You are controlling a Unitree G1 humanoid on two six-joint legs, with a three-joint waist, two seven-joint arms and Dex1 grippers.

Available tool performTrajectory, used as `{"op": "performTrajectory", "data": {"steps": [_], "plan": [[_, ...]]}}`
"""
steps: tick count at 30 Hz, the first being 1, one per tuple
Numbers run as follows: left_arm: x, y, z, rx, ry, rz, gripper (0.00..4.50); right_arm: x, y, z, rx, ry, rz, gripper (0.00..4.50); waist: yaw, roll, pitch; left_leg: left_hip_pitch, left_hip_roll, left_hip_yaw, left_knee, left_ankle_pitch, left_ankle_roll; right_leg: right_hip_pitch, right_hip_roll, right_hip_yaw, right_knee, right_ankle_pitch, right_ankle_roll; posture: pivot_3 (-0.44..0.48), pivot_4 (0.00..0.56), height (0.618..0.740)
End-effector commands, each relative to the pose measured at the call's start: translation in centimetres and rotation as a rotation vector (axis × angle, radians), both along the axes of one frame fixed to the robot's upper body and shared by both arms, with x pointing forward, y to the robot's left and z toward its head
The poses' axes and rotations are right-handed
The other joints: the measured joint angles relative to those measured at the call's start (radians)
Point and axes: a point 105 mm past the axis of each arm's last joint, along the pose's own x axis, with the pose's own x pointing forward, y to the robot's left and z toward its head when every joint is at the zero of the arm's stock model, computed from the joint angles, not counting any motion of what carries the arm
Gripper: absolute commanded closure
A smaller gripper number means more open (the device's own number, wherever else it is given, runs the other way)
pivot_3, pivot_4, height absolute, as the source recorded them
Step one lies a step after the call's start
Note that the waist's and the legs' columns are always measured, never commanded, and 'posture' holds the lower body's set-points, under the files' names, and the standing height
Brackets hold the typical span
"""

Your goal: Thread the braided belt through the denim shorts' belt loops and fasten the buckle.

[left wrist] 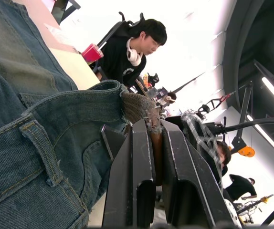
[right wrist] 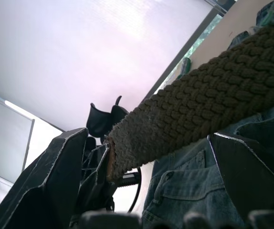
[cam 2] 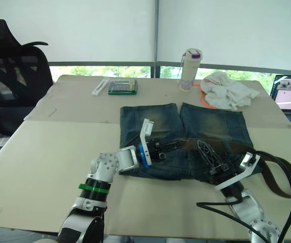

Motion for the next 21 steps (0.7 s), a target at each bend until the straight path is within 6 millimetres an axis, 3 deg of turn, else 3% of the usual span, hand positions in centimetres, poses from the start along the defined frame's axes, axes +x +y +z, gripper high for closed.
{"op": "performTrajectory", "data": {"steps": [1,10,15,21], "plan": [[-0.1,0.0,1.1,-0.027,-0.033,-0.004,4.50,-0.3,-0.3,1.4,0.001,-0.063,-0.013,1.51,0.000,0.000,0.000,0.000,0.000,0.000,0.000,0.000,0.000,0.000,0.000,0.000,0.000,0.000,0.000,0.000,0.150,0.740],[-0.1,0.0,1.0,-0.018,-0.037,-0.004,4.50,-0.1,-0.8,1.9,0.033,-0.086,-0.043,4.49,-0.001,0.000,0.000,0.000,0.000,0.000,0.000,0.000,0.000,0.000,0.000,0.000,0.000,0.000,0.000,0.000,0.150,0.740],[0.0,0.1,0.7,0.007,-0.069,0.006,4.50,0.0,-0.7,1.9,0.030,-0.087,-0.044,4.49,-0.001,0.000,0.000,0.000,0.000,0.000,0.000,0.000,0.000,0.000,0.000,0.000,0.000,0.000,0.000,0.000,0.150,0.740],[1.3,0.7,0.5,0.105,-0.208,0.108,2.48,0.5,-0.8,1.3,0.004,-0.053,-0.065,4.50,-0.001,0.000,0.000,0.000,0.000,0.000,0.000,0.000,0.000,0.000,0.000,0.000,0.000,0.000,0.000,0.000,0.150,0.740]]}}
